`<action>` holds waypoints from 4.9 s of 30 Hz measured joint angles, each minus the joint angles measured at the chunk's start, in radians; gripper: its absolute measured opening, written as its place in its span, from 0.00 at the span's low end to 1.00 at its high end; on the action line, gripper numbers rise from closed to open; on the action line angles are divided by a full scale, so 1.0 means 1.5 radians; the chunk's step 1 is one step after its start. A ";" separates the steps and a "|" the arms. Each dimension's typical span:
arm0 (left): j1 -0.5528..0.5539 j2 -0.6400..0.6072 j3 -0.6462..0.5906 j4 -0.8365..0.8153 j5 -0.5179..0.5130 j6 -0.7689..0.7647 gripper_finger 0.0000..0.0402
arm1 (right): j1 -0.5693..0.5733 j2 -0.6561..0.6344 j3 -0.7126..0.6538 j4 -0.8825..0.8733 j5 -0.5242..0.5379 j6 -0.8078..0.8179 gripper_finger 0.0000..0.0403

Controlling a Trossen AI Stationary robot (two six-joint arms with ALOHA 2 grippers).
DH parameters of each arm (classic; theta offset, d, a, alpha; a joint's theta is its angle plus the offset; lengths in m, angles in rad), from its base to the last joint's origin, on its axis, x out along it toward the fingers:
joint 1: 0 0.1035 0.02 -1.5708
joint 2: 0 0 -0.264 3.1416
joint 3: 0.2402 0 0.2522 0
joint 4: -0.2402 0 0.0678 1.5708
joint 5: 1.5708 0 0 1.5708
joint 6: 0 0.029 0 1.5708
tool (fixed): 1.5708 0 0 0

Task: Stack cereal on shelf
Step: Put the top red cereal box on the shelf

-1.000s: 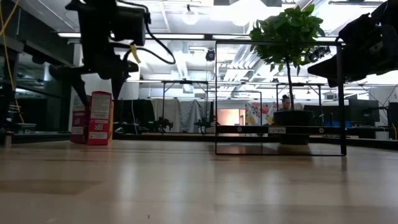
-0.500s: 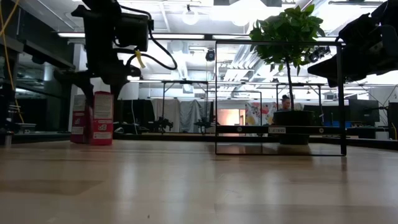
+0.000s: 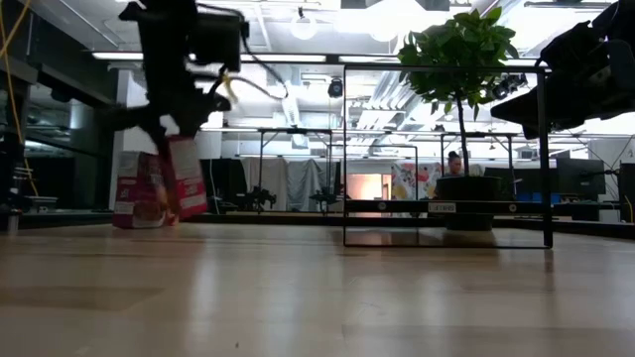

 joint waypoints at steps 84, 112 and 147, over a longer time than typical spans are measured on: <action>0.188 0.298 0.481 0.340 0.356 0.225 0.33 | 0.000 0.001 -0.001 0.284 0.010 -0.086 0.00; 0.106 0.425 0.643 0.078 0.237 0.270 0.33 | 0.000 0.001 0.000 0.214 0.010 -0.045 0.00; 0.096 0.482 0.646 0.169 0.113 0.351 0.47 | 0.000 0.001 0.000 0.214 0.010 -0.017 0.00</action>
